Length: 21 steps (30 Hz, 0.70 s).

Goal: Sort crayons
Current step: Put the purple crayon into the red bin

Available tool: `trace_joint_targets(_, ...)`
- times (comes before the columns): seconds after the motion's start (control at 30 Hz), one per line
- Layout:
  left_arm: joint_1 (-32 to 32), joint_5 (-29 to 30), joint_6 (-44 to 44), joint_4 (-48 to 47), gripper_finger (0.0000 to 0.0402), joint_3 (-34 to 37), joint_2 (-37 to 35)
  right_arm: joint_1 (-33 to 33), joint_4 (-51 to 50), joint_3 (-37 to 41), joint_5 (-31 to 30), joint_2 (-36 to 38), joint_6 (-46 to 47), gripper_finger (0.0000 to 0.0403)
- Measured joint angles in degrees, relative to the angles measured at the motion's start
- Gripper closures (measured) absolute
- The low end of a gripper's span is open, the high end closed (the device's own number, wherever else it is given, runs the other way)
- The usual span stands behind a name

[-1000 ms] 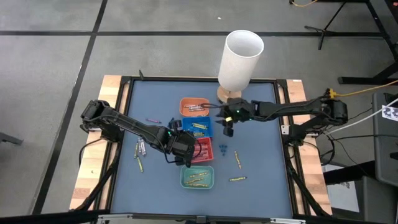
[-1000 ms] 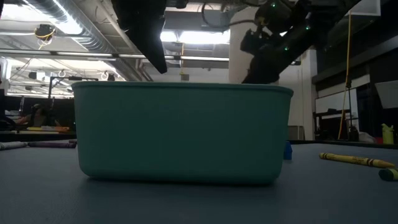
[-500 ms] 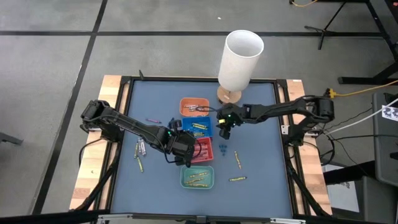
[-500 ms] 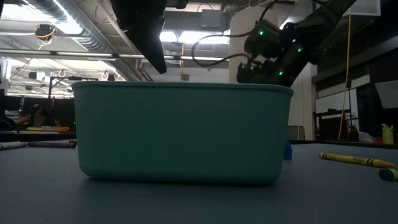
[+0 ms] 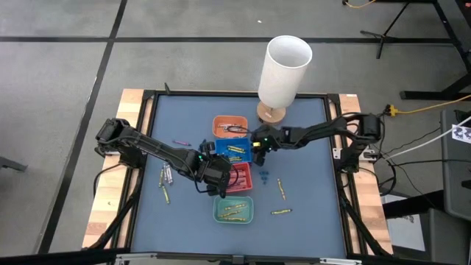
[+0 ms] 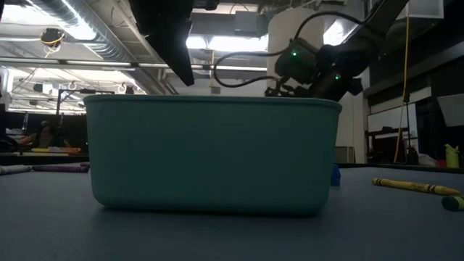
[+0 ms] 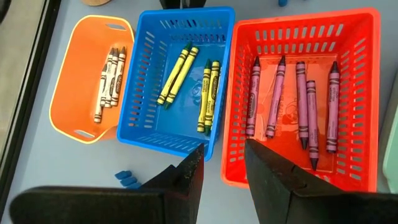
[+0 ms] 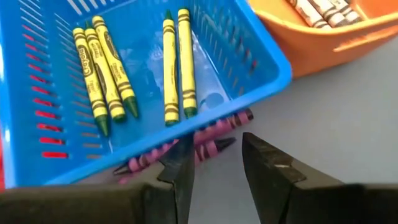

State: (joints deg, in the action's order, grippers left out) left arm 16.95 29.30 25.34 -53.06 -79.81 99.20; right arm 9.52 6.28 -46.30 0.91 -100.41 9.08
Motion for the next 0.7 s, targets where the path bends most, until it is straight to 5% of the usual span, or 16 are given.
trace_joint_targets(0.7, 0.0, 0.0, 0.0, 0.0, 0.0301, 0.0, 0.0, -3.3, -1.4, 0.0, -6.4, -0.7, -0.3, 0.0272)
